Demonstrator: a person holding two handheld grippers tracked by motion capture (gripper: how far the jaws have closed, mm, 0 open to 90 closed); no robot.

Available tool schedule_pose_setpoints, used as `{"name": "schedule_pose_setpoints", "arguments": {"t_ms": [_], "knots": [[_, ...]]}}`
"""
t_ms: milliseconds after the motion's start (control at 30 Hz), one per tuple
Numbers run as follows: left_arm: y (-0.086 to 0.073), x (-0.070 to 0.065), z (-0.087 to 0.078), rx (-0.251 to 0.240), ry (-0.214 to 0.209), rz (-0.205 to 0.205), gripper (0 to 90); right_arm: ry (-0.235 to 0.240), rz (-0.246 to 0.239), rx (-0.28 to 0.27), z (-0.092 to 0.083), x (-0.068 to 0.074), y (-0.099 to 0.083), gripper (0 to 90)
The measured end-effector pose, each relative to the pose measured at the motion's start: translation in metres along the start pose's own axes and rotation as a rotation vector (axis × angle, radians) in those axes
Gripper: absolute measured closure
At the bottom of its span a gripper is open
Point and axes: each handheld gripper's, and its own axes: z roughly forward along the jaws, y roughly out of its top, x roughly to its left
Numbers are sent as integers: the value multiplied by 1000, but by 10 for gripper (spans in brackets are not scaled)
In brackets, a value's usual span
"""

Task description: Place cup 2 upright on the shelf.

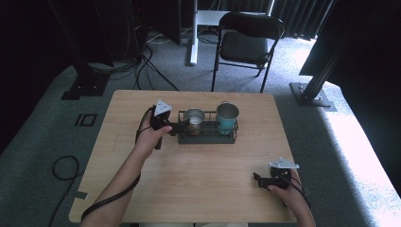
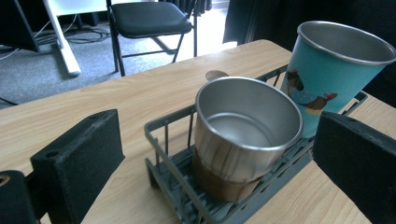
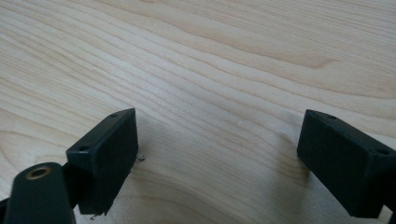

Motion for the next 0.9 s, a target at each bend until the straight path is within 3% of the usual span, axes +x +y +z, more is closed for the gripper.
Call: {"name": "schedule_pose_setpoints", "arguments": {"t_ms": [500,900], "knots": [[-12,15,-22,-5,28,-25,26,0,0,0,0,0,0,120],[-37,26,-43,20,83,-41,26,0,0,0,0,0,0,120]]}}
